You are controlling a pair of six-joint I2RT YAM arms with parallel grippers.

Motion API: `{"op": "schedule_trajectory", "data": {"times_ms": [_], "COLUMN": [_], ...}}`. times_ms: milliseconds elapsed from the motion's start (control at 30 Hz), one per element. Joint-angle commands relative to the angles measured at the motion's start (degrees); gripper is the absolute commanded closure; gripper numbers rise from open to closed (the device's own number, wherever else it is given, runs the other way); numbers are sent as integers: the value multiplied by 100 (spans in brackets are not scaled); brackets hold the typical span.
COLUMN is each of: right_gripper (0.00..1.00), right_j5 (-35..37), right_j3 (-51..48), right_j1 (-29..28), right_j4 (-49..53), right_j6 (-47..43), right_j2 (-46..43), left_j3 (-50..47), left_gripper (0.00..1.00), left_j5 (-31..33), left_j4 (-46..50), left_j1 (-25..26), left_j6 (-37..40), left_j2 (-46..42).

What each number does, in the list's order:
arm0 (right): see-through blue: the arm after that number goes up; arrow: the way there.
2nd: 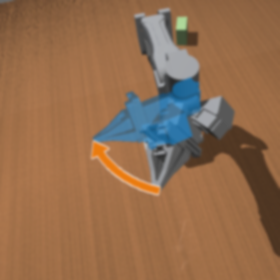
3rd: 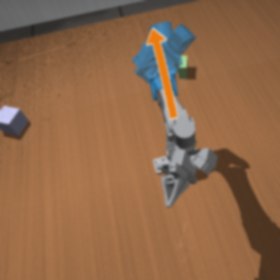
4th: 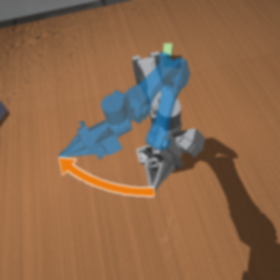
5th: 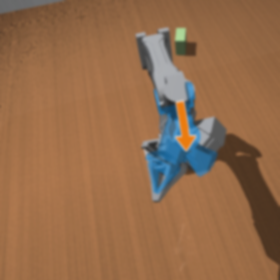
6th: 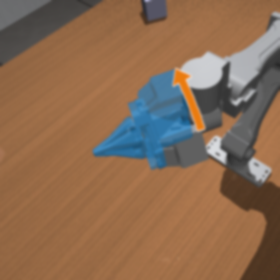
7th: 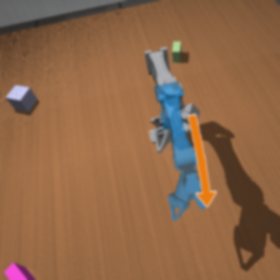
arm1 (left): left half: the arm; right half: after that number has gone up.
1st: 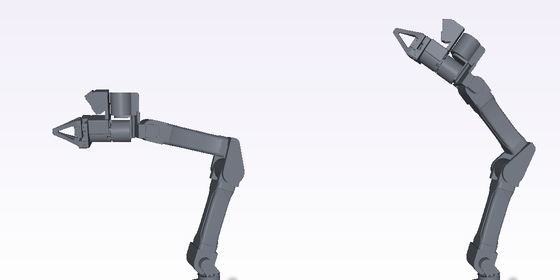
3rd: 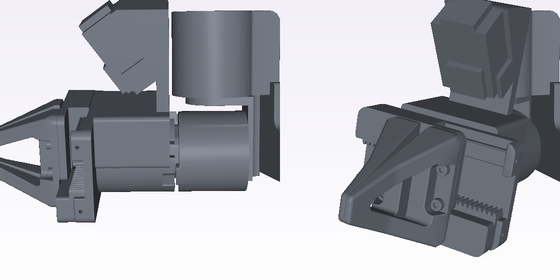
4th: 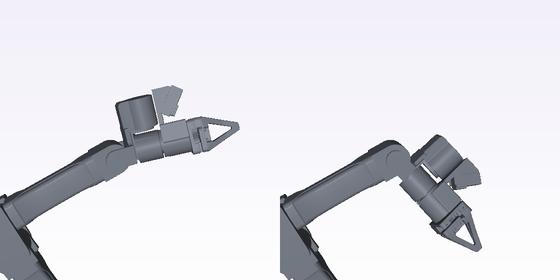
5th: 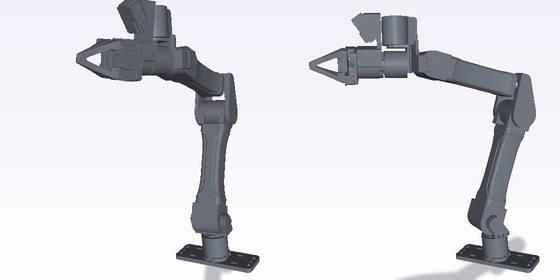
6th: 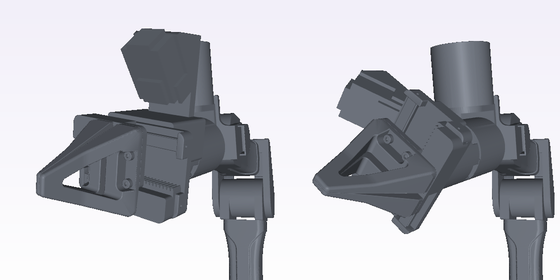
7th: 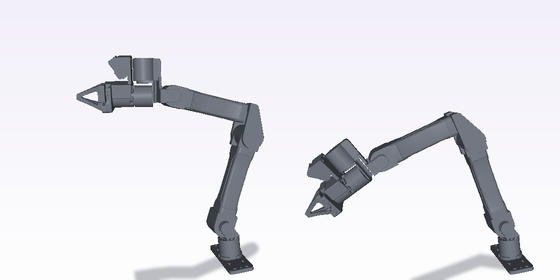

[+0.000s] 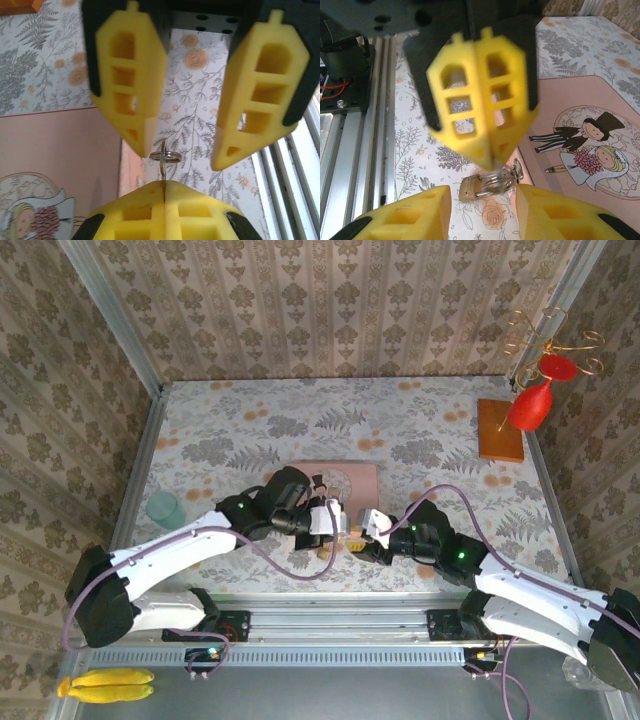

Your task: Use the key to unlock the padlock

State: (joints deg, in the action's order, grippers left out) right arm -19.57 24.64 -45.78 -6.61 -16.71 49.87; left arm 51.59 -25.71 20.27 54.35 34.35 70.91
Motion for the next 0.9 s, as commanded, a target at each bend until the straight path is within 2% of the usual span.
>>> {"op": "schedule_trajectory", "data": {"times_ms": [0, 100, 367, 600, 867], "right_gripper": [62, 63, 62, 60, 67], "right_j5": [130, 79, 46, -4, -245], "right_j3": [-126, -267, -746, -632, -479], "right_j1": [29, 32, 25, -28, -59], "right_j4": [-264, -451, -1117, -1385, -1460], "right_j6": [42, 188, 588, 651, 744], "right_j2": [-97, -224, -521, -126, 306], "left_j3": [456, 587, 772, 716, 596], "left_gripper": [100, 100, 100, 100, 100], "left_j5": [212, 198, 32, 49, 49], "left_j4": [952, 1216, 1406, 1415, 1302], "left_j1": [27, 65, 89, 144, 165], "left_j6": [495, 904, 1012, 1035, 1019], "left_j2": [150, 267, 382, 483, 458]}}
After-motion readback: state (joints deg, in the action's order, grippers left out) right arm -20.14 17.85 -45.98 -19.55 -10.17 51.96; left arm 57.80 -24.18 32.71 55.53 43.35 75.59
